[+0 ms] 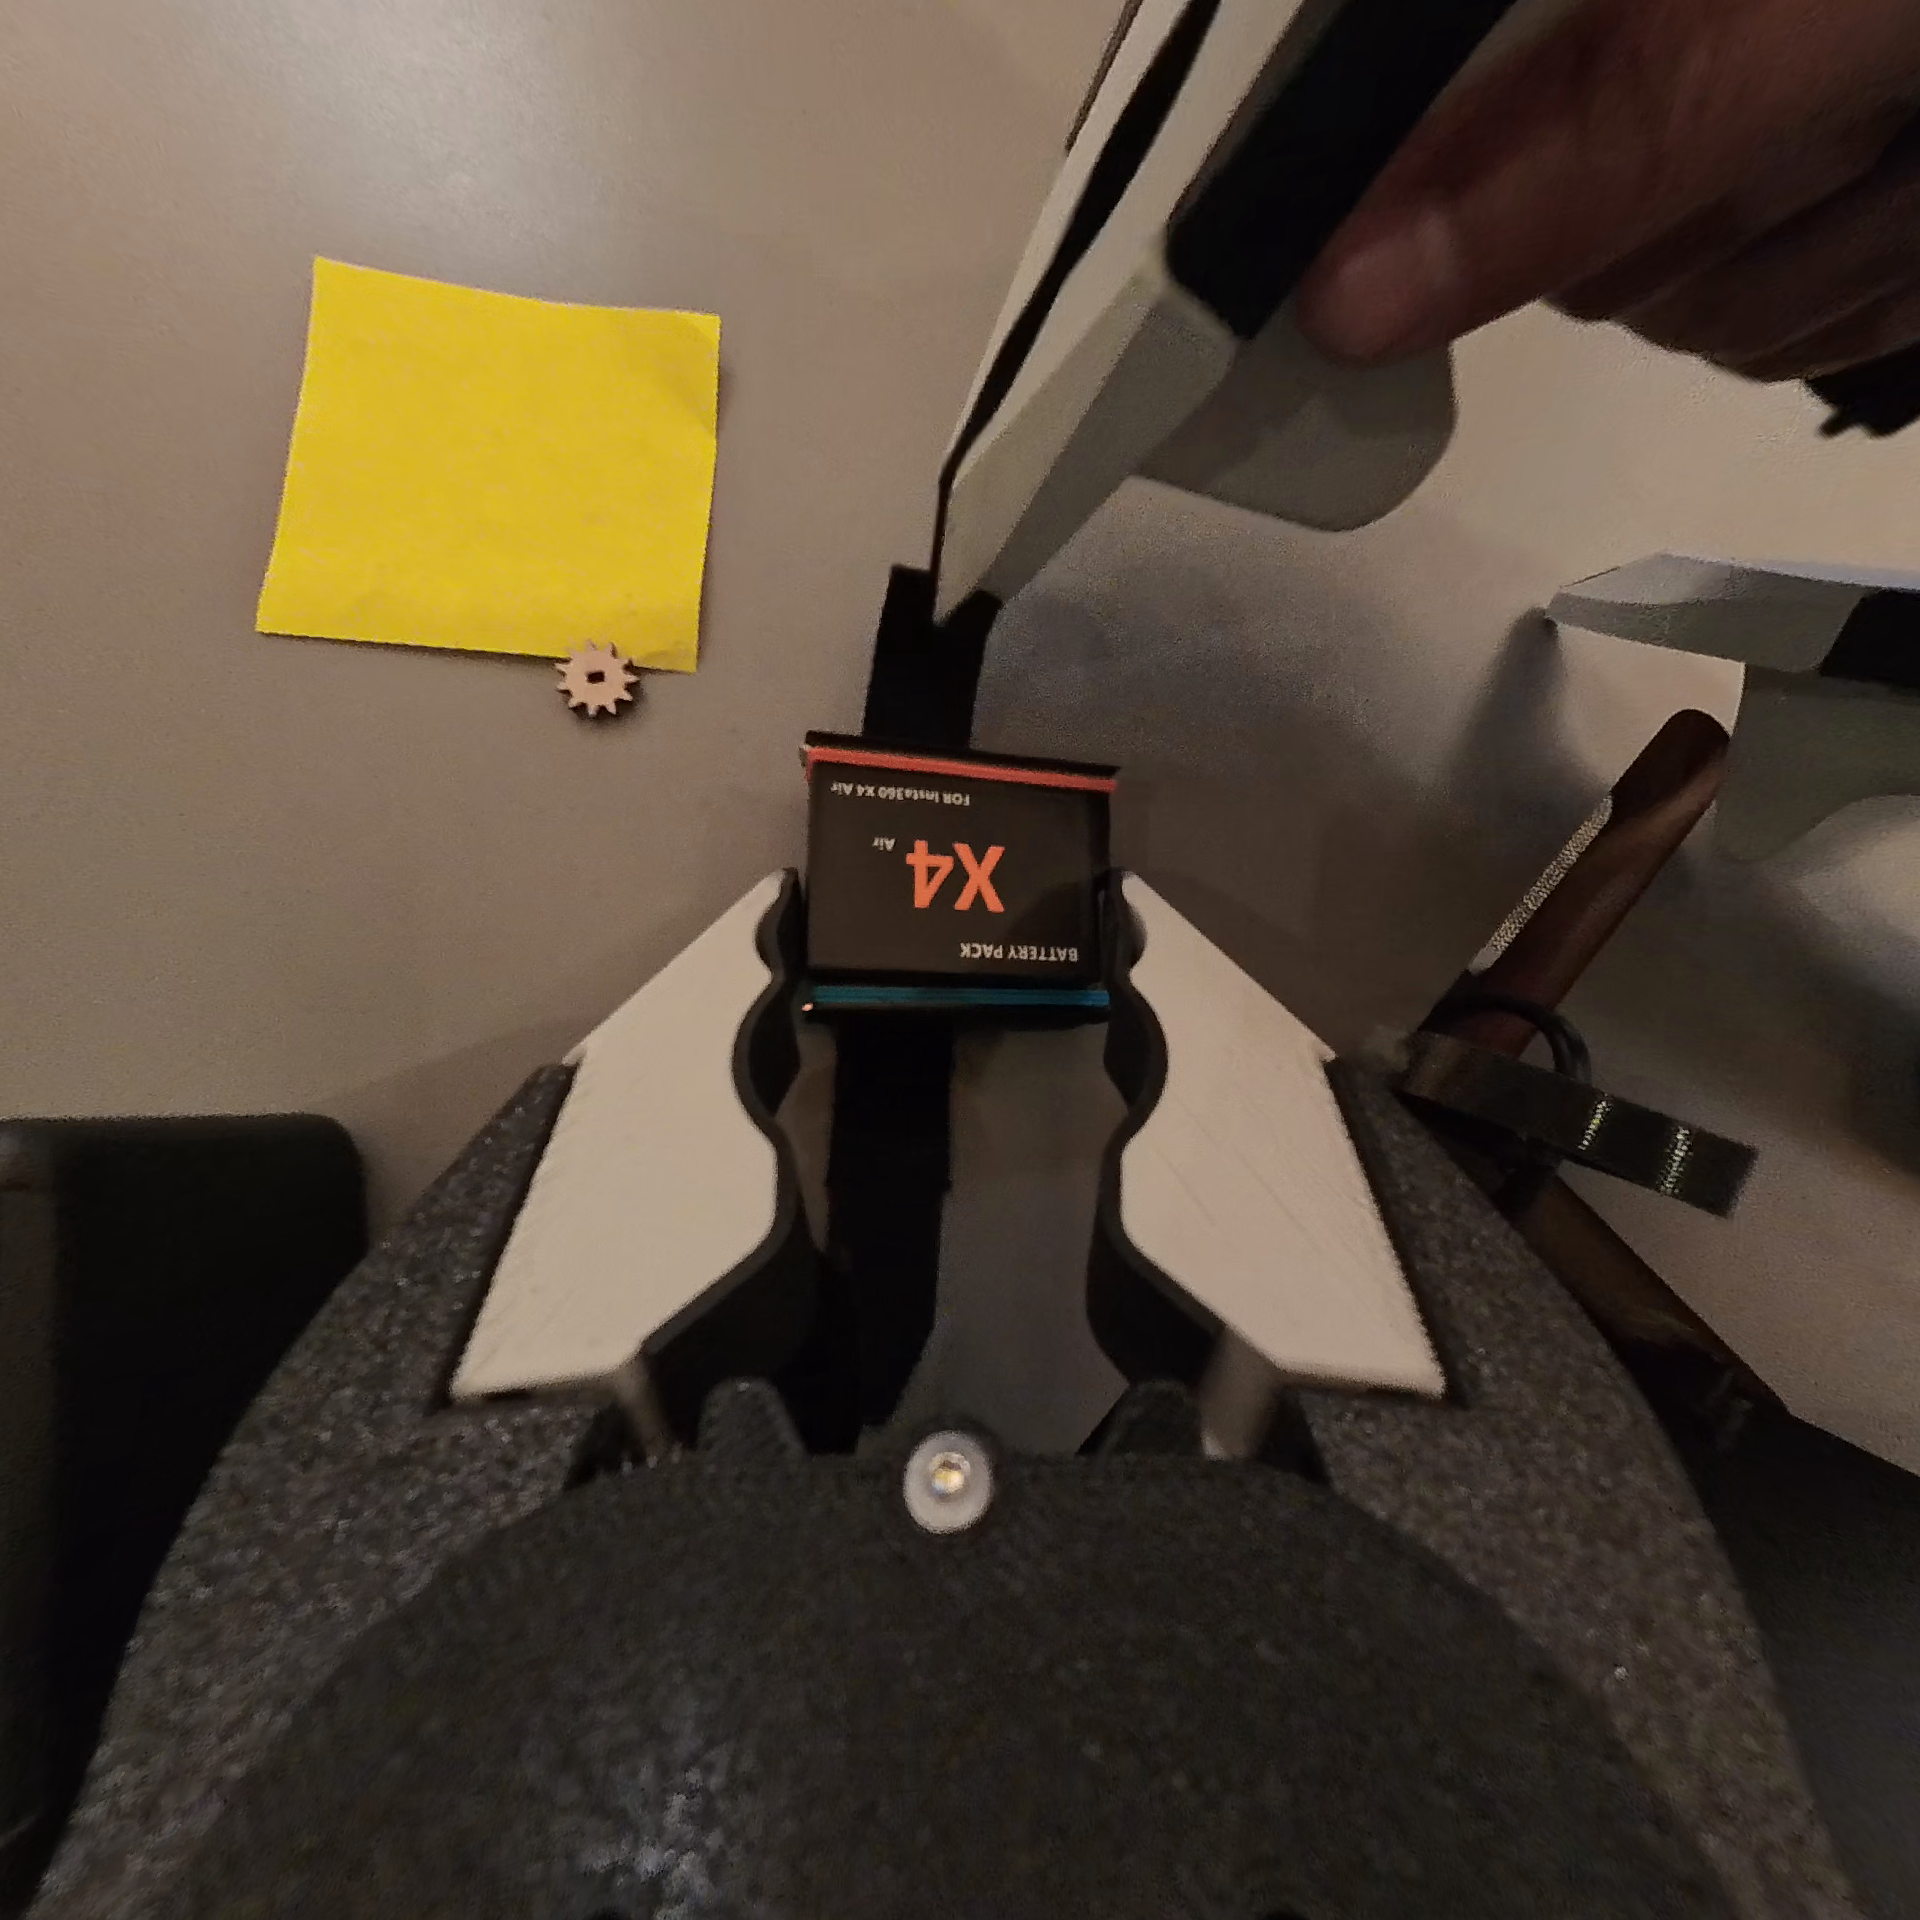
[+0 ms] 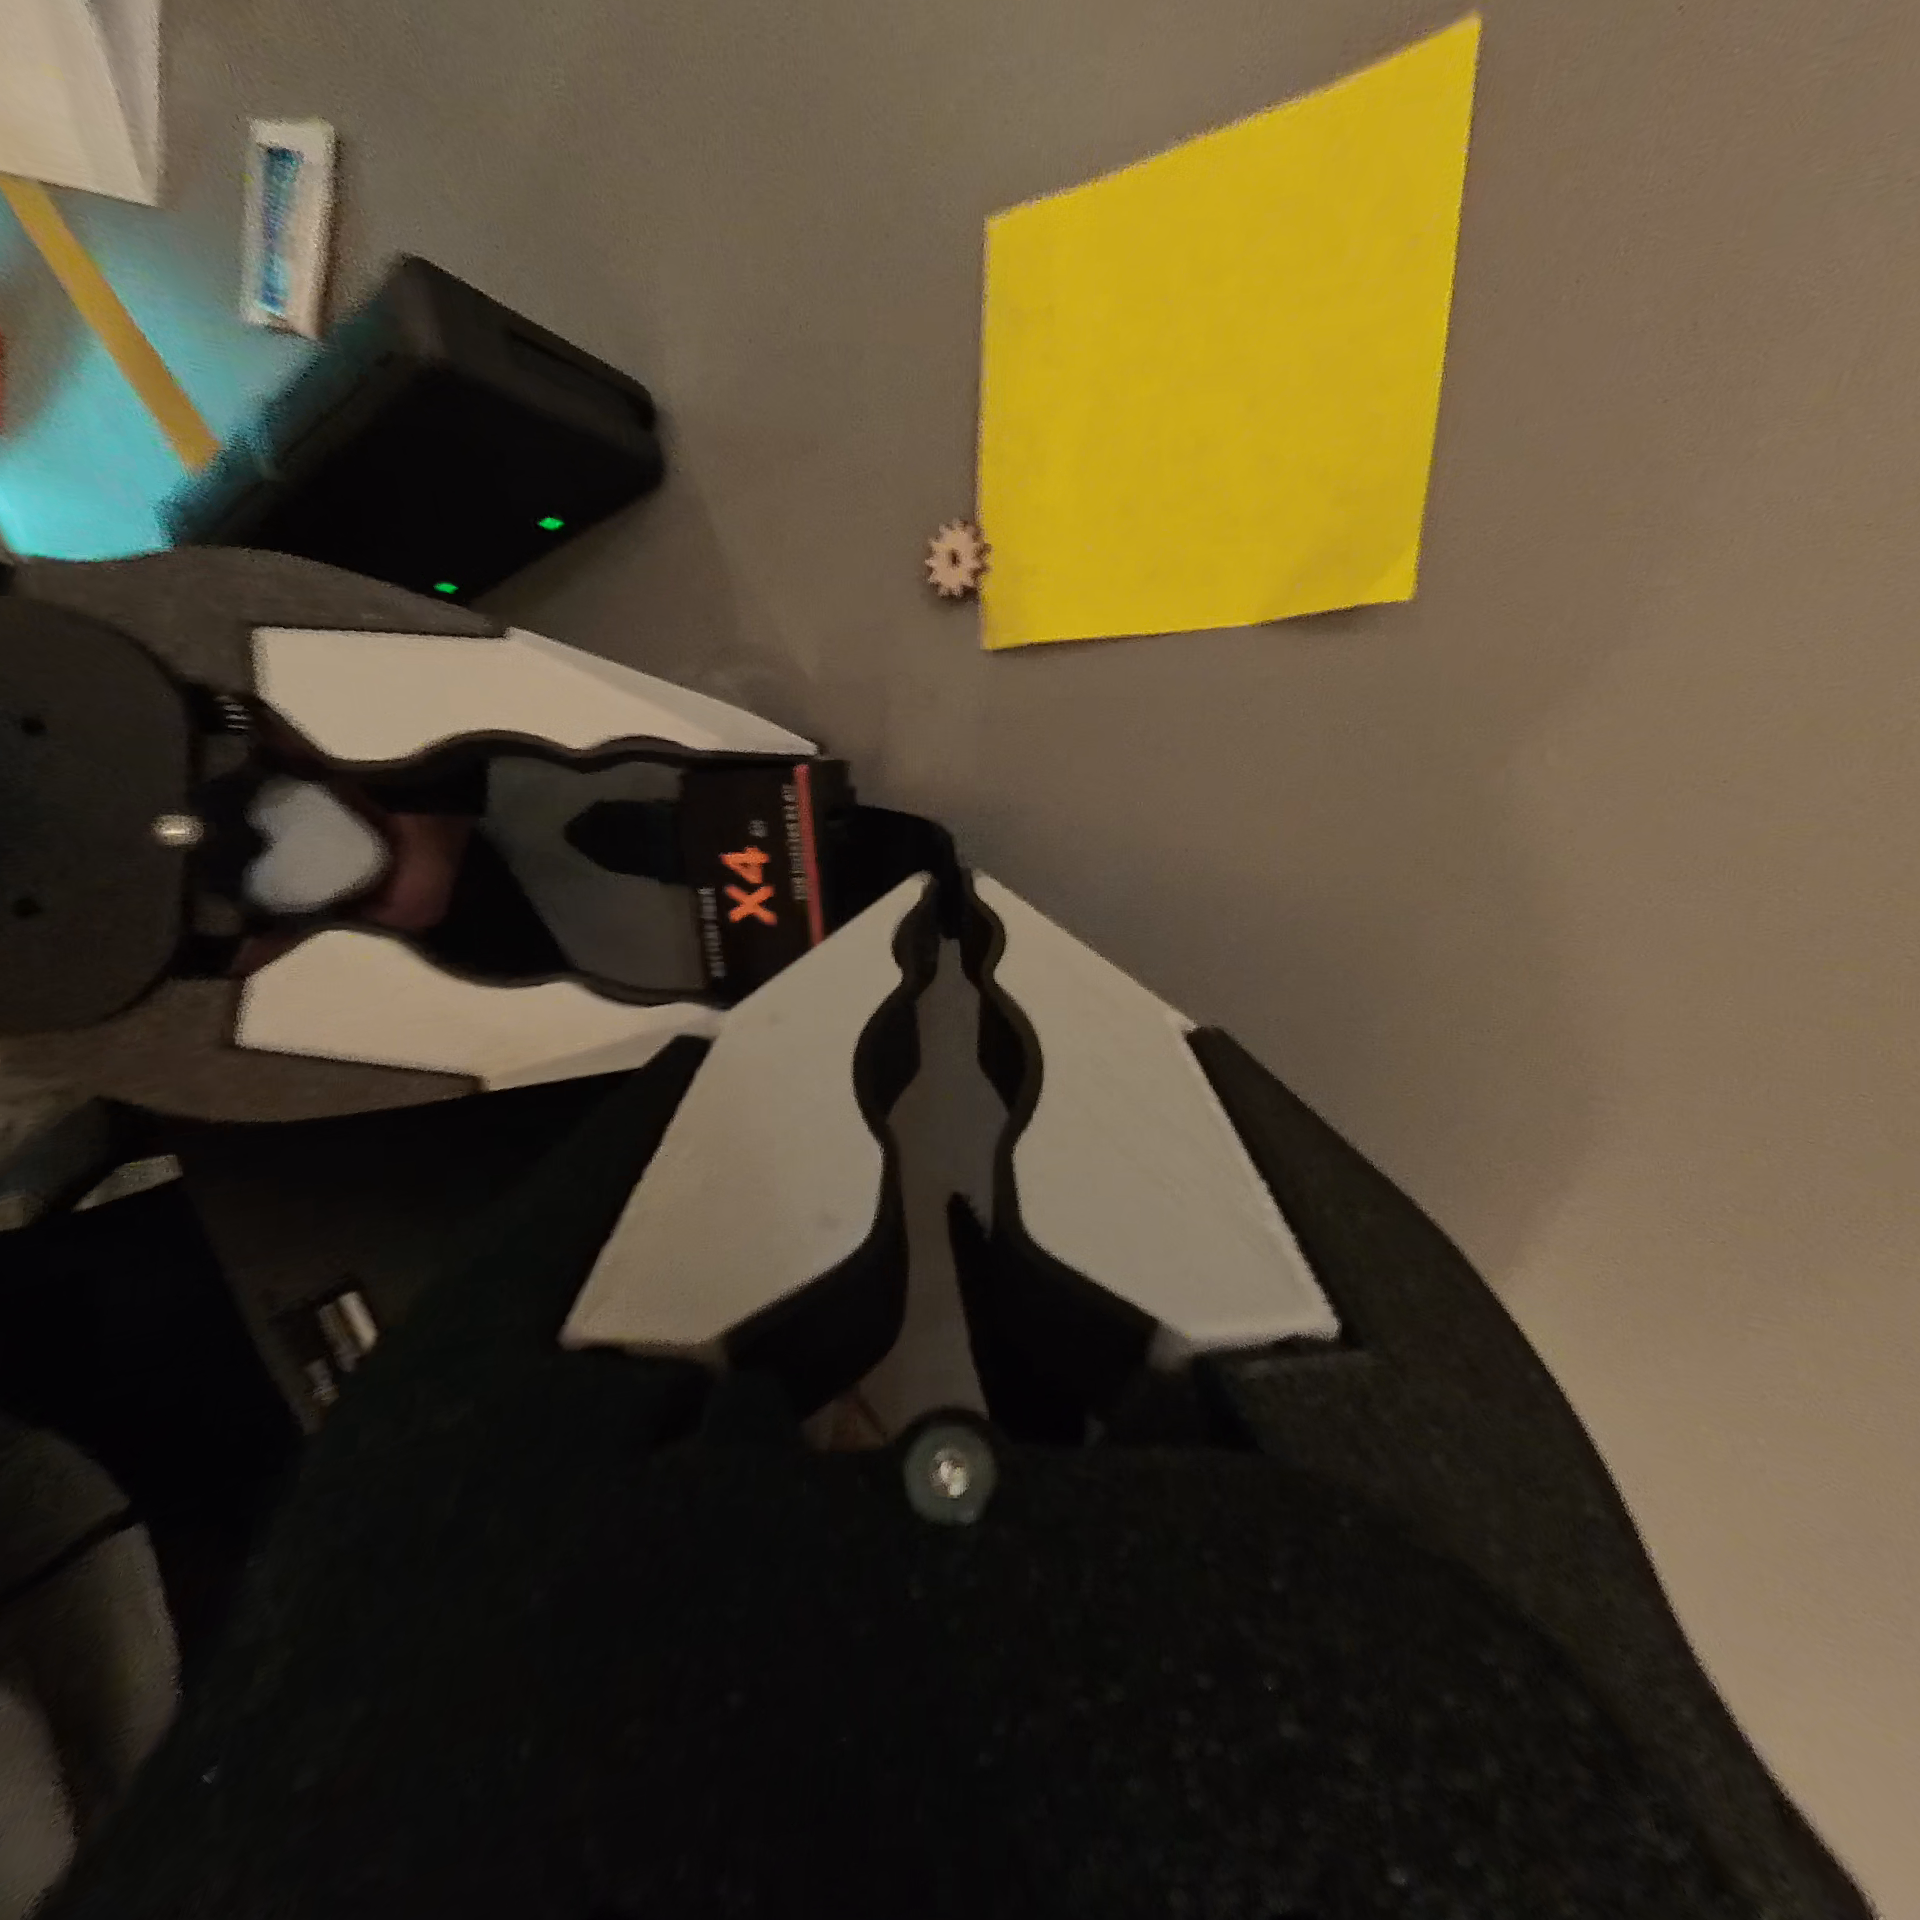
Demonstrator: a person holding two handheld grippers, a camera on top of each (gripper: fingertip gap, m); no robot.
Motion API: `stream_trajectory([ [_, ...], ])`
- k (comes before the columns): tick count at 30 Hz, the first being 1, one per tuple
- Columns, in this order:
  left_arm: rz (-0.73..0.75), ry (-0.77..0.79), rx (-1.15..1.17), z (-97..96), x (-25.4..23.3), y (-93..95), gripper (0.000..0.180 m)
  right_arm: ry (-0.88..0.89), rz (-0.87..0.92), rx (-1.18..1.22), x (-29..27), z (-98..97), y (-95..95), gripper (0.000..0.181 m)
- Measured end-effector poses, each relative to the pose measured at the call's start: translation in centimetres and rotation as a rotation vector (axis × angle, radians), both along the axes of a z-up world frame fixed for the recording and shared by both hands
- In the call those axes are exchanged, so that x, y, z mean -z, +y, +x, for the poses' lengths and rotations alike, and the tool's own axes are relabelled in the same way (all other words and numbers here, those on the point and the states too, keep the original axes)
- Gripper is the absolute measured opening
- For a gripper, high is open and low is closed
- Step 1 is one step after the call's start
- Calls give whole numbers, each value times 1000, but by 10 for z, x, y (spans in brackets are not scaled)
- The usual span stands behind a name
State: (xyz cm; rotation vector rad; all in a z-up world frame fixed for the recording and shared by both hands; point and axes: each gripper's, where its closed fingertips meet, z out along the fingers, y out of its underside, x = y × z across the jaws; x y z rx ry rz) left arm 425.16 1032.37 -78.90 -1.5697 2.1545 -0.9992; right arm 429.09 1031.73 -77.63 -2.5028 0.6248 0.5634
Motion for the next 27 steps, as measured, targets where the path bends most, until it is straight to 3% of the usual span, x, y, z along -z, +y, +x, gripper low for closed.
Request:
stream_trajectory([
  [11,-5,-1,16,-1,0,0,57,-108,-86,-174,-8,-38,12,2],
  [18,-29,-1,19,-1,-1,-1,57,-44,-54,-135,-5,-39,15,0],
  [23,-113,24,16,-6,-5,1,58,125,3,-34,-6,-40,15,0],
  [25,-190,39,-11,-16,-15,5,60,125,-4,-38,-5,-39,16,0],
  [27,-154,59,-26,-32,-14,20,58,94,-29,-59,-5,-39,16,0],
])
